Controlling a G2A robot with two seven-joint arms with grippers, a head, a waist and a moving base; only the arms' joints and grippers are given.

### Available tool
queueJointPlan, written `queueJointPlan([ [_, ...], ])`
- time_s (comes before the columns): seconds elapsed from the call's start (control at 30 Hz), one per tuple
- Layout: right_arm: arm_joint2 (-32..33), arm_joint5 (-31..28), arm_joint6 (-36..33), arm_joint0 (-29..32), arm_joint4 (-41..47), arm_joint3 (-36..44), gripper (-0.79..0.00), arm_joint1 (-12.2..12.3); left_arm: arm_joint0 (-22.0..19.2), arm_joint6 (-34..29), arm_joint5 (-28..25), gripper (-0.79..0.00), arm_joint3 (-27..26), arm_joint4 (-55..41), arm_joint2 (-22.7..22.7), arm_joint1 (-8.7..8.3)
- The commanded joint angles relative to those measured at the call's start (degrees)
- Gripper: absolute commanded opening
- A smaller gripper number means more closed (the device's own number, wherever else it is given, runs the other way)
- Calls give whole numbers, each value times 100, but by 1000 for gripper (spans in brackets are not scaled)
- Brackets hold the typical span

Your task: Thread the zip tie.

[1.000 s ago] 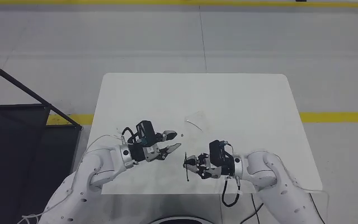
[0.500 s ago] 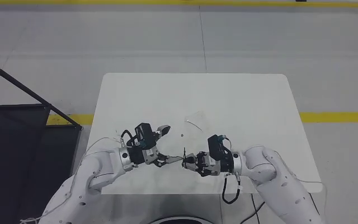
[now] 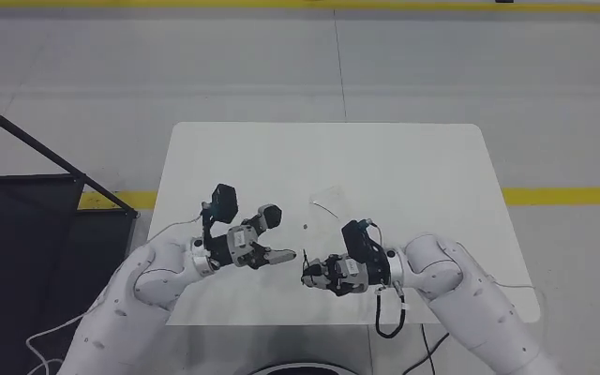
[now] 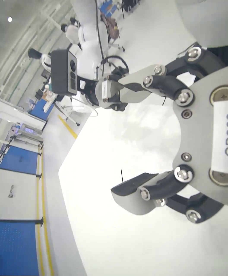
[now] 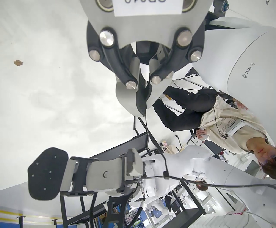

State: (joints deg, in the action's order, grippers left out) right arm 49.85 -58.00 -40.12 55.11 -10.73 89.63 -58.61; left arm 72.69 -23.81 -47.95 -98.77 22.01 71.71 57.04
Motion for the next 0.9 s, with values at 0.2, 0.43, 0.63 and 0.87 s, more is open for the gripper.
queueJointPlan([
  [0.2, -75, 0, 175, -98, -110, -92, -785, 87, -563, -2033, -60, 0, 674, -3674, -562, -107],
  [0.43, -75, 0, 175, -98, -110, -92, -785, 87, -563, -2033, -60, 0, 674, -3674, -562, -107],
  [0.63, -72, 123, 286, -17, -255, 21, -785, 84, -586, -2110, 495, 0, 482, -4170, -818, -64],
  [0.87, -75, 115, 318, -10, -318, 23, -785, 89, -971, -3109, 1476, -86, 855, -5601, -1182, 0],
])
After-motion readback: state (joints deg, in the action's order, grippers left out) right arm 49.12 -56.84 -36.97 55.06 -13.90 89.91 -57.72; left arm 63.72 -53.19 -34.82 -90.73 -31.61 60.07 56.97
